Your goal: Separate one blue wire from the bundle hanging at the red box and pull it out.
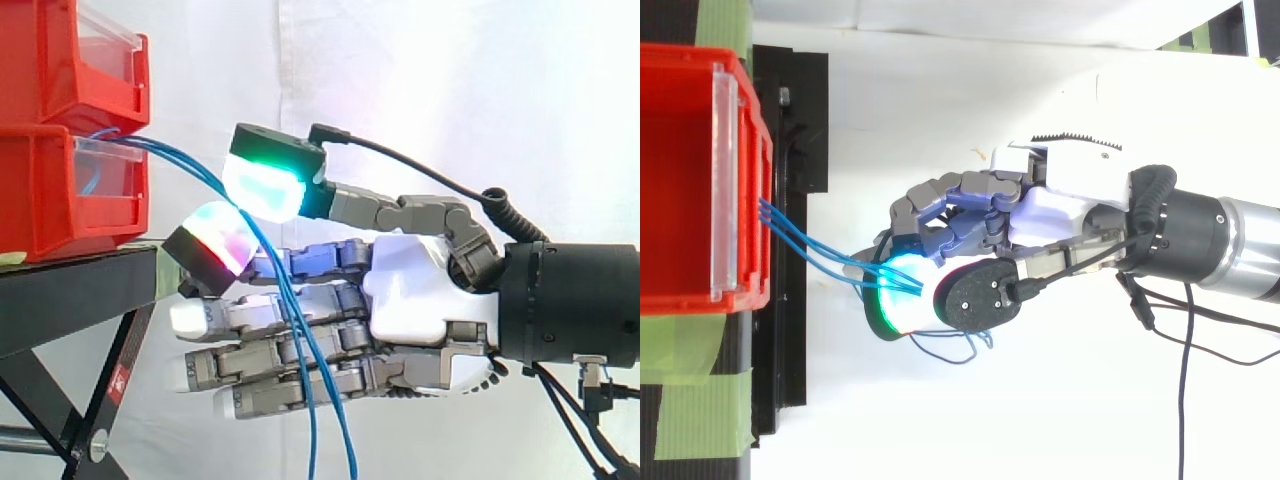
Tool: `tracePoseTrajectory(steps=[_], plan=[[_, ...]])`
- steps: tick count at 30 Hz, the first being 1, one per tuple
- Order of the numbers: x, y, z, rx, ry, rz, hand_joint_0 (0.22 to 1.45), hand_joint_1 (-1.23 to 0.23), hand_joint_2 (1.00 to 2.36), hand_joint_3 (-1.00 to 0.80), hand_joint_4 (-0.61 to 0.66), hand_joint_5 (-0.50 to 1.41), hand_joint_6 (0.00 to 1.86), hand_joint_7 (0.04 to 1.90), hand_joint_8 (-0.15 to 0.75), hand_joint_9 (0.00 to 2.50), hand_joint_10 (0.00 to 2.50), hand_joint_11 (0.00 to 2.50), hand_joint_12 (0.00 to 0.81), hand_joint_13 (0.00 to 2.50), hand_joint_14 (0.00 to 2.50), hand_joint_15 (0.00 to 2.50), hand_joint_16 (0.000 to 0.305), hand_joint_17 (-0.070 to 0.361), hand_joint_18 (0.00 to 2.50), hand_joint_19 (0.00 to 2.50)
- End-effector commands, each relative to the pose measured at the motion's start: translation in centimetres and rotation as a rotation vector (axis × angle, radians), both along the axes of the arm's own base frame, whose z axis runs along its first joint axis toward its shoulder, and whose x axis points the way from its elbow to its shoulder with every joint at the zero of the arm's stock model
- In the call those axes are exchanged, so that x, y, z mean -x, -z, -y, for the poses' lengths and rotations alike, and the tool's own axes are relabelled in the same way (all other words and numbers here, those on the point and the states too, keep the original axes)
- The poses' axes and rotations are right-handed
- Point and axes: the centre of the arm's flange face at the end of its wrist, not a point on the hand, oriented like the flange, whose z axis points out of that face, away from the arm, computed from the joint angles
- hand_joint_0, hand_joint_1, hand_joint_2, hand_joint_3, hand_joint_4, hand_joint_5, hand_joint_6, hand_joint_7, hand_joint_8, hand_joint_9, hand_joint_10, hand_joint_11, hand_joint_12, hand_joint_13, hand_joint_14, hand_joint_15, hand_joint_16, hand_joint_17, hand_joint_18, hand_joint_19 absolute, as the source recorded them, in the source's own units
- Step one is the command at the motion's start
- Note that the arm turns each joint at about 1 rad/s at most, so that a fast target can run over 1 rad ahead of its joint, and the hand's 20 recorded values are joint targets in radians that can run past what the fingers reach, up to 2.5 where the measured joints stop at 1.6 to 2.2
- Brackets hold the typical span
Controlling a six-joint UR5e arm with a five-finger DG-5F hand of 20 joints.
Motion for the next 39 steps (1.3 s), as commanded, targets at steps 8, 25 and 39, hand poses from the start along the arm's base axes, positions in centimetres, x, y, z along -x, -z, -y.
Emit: tracePoseTrajectory(steps=[8,25,39], plan=[[0.0,0.0,0.2,-0.004,0.004,0.0,0.66,-0.7,1.02,-0.18,0.2,-0.19,0.77,1.12,0.403,1.16,0.02,0.99,0.395,0.34,0.0,0.12,0.048,0.108,0.18,0.2],[0.2,0.0,1.0,-0.001,0.041,-0.009,0.67,-0.7,1.02,-0.18,0.19,-0.19,0.77,1.1,0.4,1.13,0.02,0.96,0.393,0.87,0.02,0.61,0.044,0.099,0.28,0.25],[0.5,-0.7,1.6,0.046,0.081,-0.031,0.67,-0.7,1.02,-0.19,0.2,-0.2,0.77,1.12,0.392,1.04,0.02,0.88,0.384,1.1,0.03,1.02,0.045,0.101,0.32,0.28]])
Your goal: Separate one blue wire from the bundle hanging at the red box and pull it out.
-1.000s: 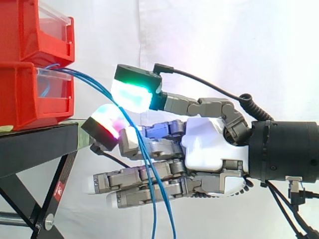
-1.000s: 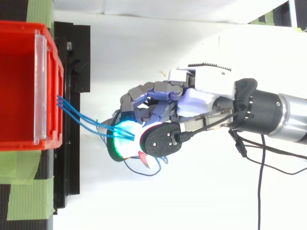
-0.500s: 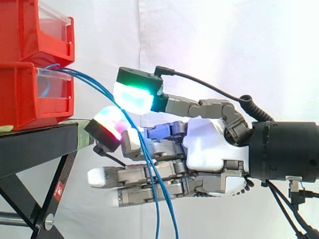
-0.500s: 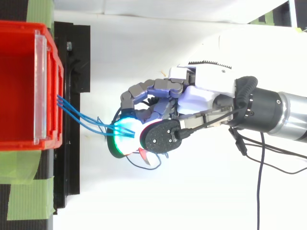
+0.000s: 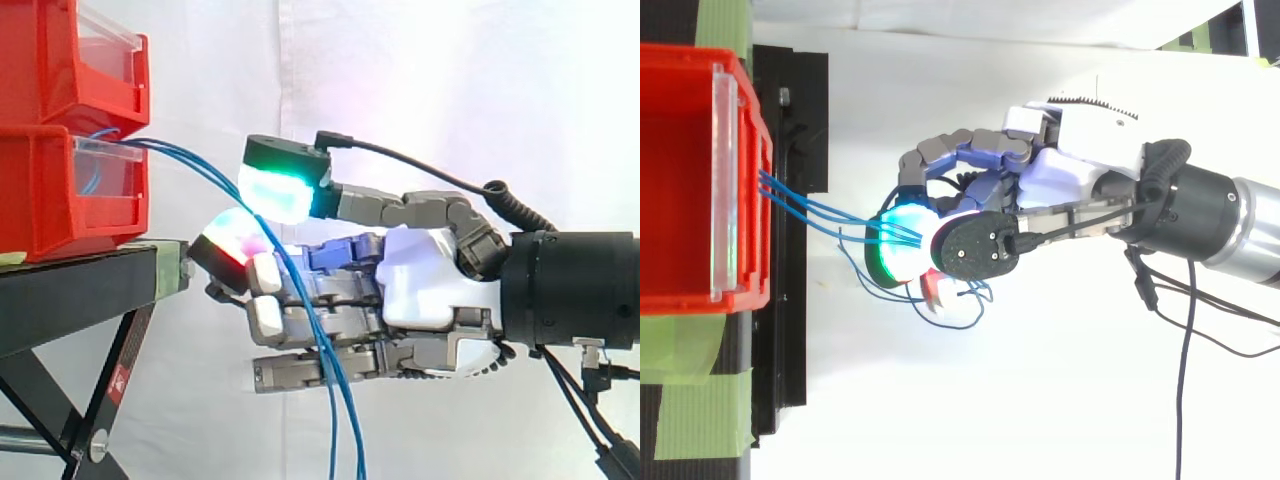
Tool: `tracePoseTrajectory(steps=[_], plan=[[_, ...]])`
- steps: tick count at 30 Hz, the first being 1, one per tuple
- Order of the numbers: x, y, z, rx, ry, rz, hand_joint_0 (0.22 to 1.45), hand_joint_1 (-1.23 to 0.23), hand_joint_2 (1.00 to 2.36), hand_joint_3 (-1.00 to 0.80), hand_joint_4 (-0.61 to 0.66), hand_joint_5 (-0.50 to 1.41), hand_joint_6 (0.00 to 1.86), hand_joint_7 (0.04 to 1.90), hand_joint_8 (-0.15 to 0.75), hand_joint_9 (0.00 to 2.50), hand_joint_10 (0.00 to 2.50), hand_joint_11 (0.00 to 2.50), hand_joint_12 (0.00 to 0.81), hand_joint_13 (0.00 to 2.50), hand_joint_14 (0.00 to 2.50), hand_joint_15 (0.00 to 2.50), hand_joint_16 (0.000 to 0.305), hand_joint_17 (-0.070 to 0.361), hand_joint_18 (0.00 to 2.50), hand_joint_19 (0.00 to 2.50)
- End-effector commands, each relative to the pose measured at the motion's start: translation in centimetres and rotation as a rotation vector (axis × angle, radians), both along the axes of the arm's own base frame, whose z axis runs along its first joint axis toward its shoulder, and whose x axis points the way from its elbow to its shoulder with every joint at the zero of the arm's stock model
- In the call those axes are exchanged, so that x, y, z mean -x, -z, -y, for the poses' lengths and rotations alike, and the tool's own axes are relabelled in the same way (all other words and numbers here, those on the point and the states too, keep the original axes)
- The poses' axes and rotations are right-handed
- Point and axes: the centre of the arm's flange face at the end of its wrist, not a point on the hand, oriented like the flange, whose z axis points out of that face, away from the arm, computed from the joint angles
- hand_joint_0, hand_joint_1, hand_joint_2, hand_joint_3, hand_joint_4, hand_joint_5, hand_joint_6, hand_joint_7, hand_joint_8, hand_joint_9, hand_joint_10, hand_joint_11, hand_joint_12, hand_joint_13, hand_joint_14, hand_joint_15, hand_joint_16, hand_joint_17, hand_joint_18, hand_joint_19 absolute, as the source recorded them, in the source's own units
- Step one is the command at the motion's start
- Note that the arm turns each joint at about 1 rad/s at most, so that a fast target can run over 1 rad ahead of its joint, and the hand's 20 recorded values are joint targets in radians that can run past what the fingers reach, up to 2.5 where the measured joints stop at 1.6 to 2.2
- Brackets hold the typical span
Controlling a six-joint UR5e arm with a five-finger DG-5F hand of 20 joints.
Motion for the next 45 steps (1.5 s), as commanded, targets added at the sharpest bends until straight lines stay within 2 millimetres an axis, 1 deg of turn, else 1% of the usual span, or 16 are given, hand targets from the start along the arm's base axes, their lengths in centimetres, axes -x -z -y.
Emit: tracePoseTrajectory(steps=[1,3,7,8,9,11,15,18,22,23,25,28,31,35,38,45], plan=[[0.2,0.0,0.1,0.023,0.002,-0.017,0.67,-0.7,1.02,-0.19,0.2,-0.2,0.77,1.12,0.39,1.03,0.02,0.86,0.379,1.12,0.03,1.06,0.046,0.102,0.33,0.3],[0.2,0.0,0.1,0.033,0.0,-0.025,0.67,-0.7,1.02,-0.19,0.2,-0.2,0.77,1.12,0.39,1.03,0.02,0.86,0.38,1.13,0.03,1.09,0.046,0.103,0.33,0.3],[0.6,-0.7,0.1,0.083,-0.002,-0.053,0.67,-0.7,1.02,-0.19,0.2,-0.2,0.77,1.11,0.388,1.02,0.02,0.87,0.368,1.15,0.03,1.18,0.047,0.105,0.35,0.33],[0.7,-1.1,0.2,0.105,-0.001,-0.059,0.68,-0.7,1.02,-0.19,0.2,-0.2,0.77,1.11,0.389,1.02,0.02,0.87,0.367,1.17,0.03,1.19,0.047,0.105,0.35,0.33],[0.7,-1.1,0.2,0.105,-0.001,-0.059,0.68,-0.7,1.02,-0.19,0.2,-0.2,0.77,1.11,0.385,1.01,0.02,0.87,0.364,1.17,0.03,1.19,0.047,0.105,0.35,0.32],[0.9,-2.1,0.2,0.143,-0.001,-0.062,0.68,-0.7,1.02,-0.19,0.2,-0.2,0.77,1.11,0.386,1.01,0.02,0.86,0.36,1.17,0.02,1.2,0.047,0.105,0.35,0.33],[1.1,-2.5,0.3,0.169,-0.003,-0.07,0.68,-0.7,1.02,-0.19,0.2,-0.2,0.77,1.11,0.389,1.01,0.02,0.86,0.356,1.19,0.02,1.22,0.047,0.105,0.38,0.38],[1.4,-4.1,0.5,0.195,0.002,-0.059,0.68,-0.7,1.02,-0.19,0.2,-0.2,0.77,1.11,0.387,1.02,0.02,0.88,0.35,1.22,0.02,1.28,0.047,0.105,0.42,0.45],[1.9,-5.4,0.7,0.245,0.003,-0.07,0.68,-0.7,1.02,-0.19,0.2,-0.2,0.77,1.1,0.388,1.02,0.02,0.87,0.346,1.25,0.02,1.33,0.047,0.105,0.47,0.5],[2.1,-6.2,0.8,0.273,0.006,-0.076,0.68,-0.69,1.02,-0.2,0.2,-0.2,0.77,1.11,0.389,1.02,0.02,0.87,0.344,1.25,0.02,1.33,0.047,0.105,0.47,0.5],[2.3,-6.6,0.9,0.286,0.007,-0.077,0.68,-0.7,1.03,-0.2,0.2,-0.2,0.77,1.11,0.388,1.02,0.02,0.88,0.337,1.25,0.02,1.34,0.047,0.105,0.48,0.5],[2.3,-6.6,1.1,0.308,0.009,-0.087,0.68,-0.7,1.02,-0.2,0.2,-0.2,0.77,1.11,0.388,1.02,0.02,0.88,0.342,1.25,0.02,1.33,0.046,0.104,0.48,0.53],[2.3,-6.6,1.2,0.315,0.012,-0.09,0.68,-0.69,1.03,-0.2,0.2,-0.2,0.77,1.11,0.39,1.02,0.02,0.88,0.336,1.27,0.02,1.35,0.045,0.101,0.66,0.74],[2.3,-6.6,1.2,0.355,0.012,-0.096,0.68,-0.7,1.03,-0.2,0.2,-0.2,0.76,1.11,0.393,1.02,0.02,0.88,0.327,1.31,0.02,1.38,0.041,0.092,0.81,1.02],[2.2,-6.7,1.2,0.413,0.013,-0.103,0.68,-0.7,1.03,-0.2,0.2,-0.2,0.76,1.12,0.398,1.03,0.02,0.88,0.322,1.32,0.02,1.4,0.041,0.091,0.86,1.09],[2.1,-6.8,1.2,0.447,0.015,-0.099,0.69,-0.71,1.03,-0.19,0.2,-0.19,0.76,1.12,0.398,1.03,0.02,0.89,0.317,1.33,0.02,1.43,0.041,0.092,0.87,1.12]])
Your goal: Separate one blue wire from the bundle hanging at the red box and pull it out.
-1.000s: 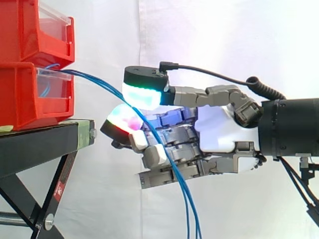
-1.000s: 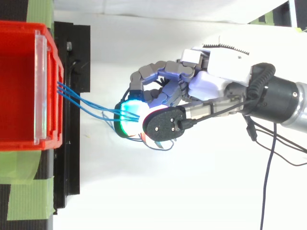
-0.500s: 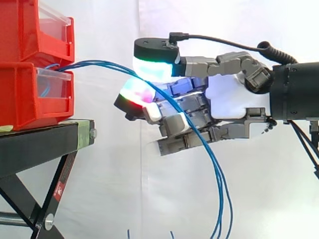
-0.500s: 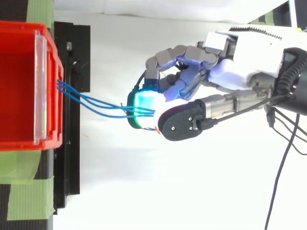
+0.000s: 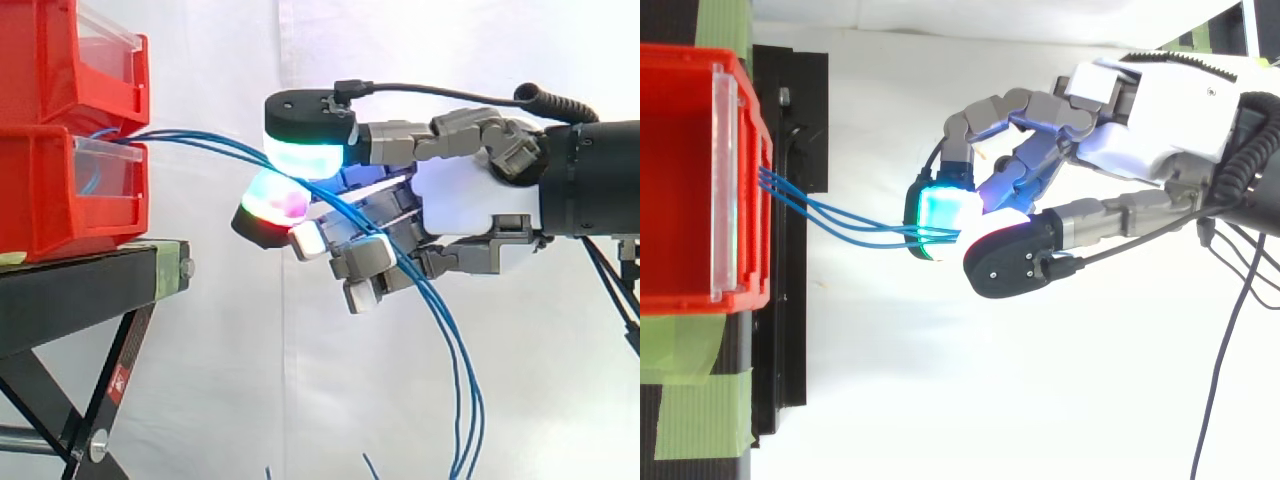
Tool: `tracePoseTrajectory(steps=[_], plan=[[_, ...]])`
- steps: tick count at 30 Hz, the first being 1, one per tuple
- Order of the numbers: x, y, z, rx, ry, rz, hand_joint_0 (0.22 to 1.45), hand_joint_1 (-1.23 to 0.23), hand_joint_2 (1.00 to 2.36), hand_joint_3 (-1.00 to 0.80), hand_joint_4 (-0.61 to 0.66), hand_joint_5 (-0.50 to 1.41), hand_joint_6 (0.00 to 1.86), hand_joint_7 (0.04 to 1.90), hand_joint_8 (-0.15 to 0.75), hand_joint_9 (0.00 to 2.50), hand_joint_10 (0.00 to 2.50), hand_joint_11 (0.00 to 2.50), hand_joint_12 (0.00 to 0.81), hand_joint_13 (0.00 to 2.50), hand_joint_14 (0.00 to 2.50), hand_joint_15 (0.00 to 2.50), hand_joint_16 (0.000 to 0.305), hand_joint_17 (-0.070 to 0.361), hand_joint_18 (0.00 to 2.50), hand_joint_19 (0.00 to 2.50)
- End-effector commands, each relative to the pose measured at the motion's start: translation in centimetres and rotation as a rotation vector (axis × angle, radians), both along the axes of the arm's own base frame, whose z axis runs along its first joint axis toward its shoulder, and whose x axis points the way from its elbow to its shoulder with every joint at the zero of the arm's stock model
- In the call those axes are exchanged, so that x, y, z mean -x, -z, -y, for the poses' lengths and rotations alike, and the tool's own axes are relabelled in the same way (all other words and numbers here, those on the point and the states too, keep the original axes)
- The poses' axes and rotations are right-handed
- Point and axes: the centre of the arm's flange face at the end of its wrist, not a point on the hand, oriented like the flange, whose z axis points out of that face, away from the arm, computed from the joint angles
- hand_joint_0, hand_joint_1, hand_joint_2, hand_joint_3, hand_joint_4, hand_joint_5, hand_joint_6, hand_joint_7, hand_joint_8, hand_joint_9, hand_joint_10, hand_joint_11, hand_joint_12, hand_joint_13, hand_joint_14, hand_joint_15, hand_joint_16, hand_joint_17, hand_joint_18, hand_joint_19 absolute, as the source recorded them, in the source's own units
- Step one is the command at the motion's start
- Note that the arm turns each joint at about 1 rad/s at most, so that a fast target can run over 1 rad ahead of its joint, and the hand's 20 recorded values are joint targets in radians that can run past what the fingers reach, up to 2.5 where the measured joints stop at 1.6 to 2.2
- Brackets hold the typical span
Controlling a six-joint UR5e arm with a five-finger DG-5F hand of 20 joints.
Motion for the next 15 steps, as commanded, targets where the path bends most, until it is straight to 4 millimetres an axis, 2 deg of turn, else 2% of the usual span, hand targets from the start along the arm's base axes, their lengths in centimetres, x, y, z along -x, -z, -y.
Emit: tracePoseTrajectory(steps=[1,5,15], plan=[[-0.17,-0.16,-0.03,0.008,0.0,0.014,0.69,-0.72,1.03,-0.19,0.19,-0.19,0.76,1.11,0.4,1.04,0.02,0.89,0.325,1.34,0.02,1.44,0.04,0.09,0.88,1.14],[-0.2,-0.19,-0.04,0.008,0.0,0.017,0.69,-0.72,1.03,-0.19,0.19,-0.19,0.75,1.11,0.397,1.06,0.02,0.93,0.308,1.39,0.01,1.57,0.039,0.088,0.92,1.2],[-0.17,-0.16,-0.03,0.01,0.0,0.013,0.69,-0.73,1.03,-0.19,0.19,-0.19,0.75,1.11,0.397,1.08,0.02,0.97,0.305,1.43,0.01,1.7,0.039,0.088,0.92,1.19]])
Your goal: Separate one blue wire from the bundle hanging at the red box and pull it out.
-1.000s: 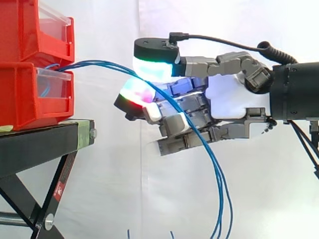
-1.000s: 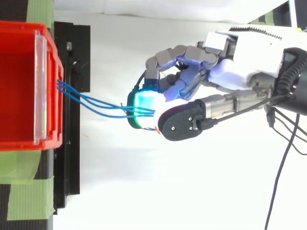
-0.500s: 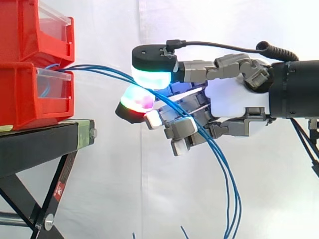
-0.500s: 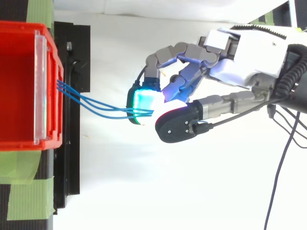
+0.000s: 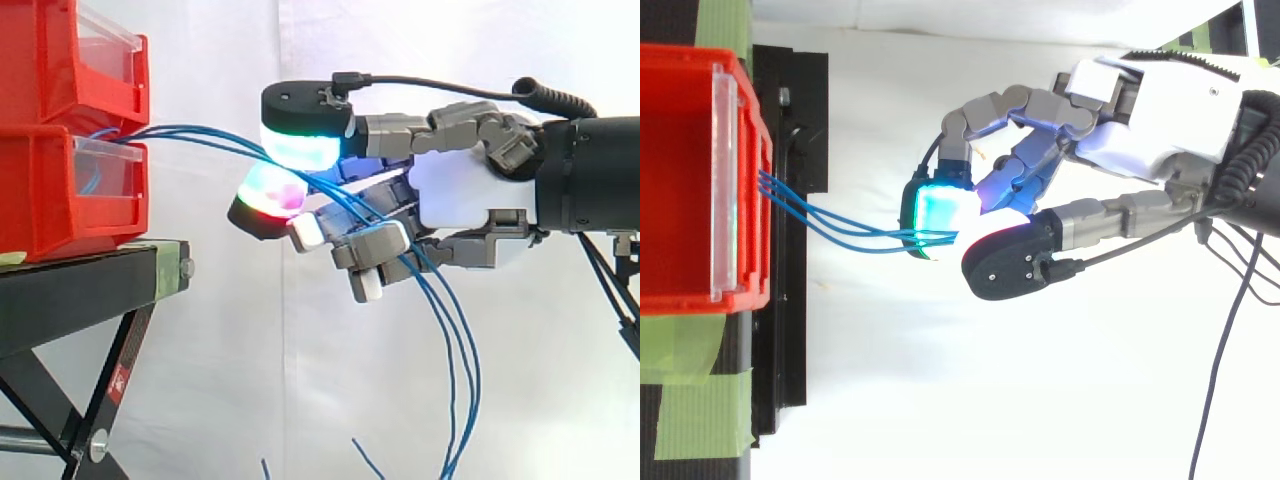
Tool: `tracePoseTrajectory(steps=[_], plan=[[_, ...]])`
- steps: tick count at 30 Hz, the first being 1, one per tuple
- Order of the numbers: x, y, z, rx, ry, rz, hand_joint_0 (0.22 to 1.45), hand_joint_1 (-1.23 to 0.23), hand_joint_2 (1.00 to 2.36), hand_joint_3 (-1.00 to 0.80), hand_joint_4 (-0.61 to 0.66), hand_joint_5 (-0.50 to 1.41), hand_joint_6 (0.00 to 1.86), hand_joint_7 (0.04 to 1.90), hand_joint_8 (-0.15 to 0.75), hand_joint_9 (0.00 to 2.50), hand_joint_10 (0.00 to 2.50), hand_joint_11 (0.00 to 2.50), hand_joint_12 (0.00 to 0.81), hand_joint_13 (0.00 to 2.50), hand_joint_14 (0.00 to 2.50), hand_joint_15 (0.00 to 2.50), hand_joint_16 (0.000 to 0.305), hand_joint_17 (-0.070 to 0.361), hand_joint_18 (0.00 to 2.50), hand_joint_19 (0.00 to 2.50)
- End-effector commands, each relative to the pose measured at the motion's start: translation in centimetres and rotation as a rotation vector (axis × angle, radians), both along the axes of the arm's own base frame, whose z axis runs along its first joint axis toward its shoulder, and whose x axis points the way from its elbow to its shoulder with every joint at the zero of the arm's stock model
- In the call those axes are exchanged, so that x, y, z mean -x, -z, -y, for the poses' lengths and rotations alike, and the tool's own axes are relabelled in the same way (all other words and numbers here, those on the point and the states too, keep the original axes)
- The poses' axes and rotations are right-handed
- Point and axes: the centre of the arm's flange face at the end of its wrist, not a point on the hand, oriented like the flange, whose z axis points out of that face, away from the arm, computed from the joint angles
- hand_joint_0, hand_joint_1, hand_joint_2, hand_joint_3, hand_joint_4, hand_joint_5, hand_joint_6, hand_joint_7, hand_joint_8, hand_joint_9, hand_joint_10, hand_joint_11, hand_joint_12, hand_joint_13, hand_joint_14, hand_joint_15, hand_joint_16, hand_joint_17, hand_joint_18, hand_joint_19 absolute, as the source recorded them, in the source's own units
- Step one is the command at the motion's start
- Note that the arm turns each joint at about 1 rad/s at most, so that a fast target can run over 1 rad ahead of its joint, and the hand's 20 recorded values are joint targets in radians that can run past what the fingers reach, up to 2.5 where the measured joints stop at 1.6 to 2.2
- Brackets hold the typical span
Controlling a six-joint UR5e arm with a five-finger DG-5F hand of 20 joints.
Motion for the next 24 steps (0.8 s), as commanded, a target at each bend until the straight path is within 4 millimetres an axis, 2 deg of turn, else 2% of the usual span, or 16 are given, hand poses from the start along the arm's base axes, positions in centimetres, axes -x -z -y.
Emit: tracePoseTrajectory(steps=[1,16,24], plan=[[0.03,0.02,0.01,0.001,0.0,-0.003,0.69,-0.73,1.03,-0.19,0.19,-0.19,0.75,1.11,0.394,1.08,0.02,0.98,0.304,1.43,0.01,1.72,0.039,0.087,0.92,1.19],[0.12,0.07,0.46,-0.001,0.008,-0.007,0.71,-0.77,1.02,-0.27,0.22,-0.18,0.73,1.08,0.38,1.04,0.02,0.95,0.31,1.39,0.01,1.74,0.041,0.092,0.85,1.12],[0.12,0.07,0.46,0.0,0.008,-0.007,0.72,-0.84,1.02,-0.31,0.22,-0.2,0.77,1.06,0.371,1.01,0.02,0.96,0.316,1.37,0.01,1.75,0.042,0.094,0.83,1.11]])
